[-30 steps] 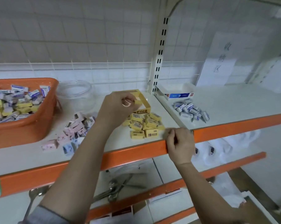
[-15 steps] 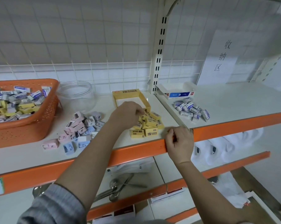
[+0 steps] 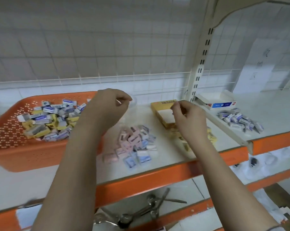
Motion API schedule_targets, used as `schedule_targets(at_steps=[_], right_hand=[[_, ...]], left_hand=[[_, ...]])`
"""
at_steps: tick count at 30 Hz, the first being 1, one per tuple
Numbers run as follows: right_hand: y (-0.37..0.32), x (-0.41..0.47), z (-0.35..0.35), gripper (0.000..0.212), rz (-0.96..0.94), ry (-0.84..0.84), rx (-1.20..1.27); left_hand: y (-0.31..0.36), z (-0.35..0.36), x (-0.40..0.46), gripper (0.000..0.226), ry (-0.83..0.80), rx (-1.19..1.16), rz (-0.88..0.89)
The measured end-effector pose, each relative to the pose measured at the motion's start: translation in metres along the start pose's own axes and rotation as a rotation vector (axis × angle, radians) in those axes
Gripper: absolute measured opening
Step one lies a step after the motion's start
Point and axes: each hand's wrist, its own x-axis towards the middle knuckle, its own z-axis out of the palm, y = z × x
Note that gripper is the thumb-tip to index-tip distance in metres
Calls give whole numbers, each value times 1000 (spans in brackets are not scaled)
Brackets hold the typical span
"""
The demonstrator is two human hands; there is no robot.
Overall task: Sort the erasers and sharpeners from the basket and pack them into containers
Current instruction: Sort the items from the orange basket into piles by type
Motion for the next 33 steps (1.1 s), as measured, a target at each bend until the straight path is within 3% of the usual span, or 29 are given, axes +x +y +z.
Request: schedule_targets(at_steps=[6, 11, 14, 18, 21, 26, 29, 33], right_hand=[[-94, 27, 75, 25, -4, -319, -24], [-135, 54, 147, 18, -142, -551, -191], [-146, 61, 182, 18, -292, -831, -465], [-157, 59, 198, 44, -502, -1123, -955], [-161, 55, 201, 50, -564, -1153, -1091], [-150, 52, 204, 39, -699, -1073, -1129], [-145, 55, 198, 43, -668, -1018, -967], [-147, 55, 171, 34, -500, -808, -537]], left_hand=[[-89, -68, -23, 18, 46, 95, -74], [-145, -89, -32, 17, 11, 95, -129], [-160, -95, -38, 20, -21, 71, -140], [-163, -97, -44, 21, -17, 59, -129], [-159, -98, -48, 19, -18, 66, -144], [-158, -100, -48, 19, -47, 59, -152], [-163, -106, -44, 20, -83, 99, -141], [-179, -115, -25, 20, -194, 239, -78]])
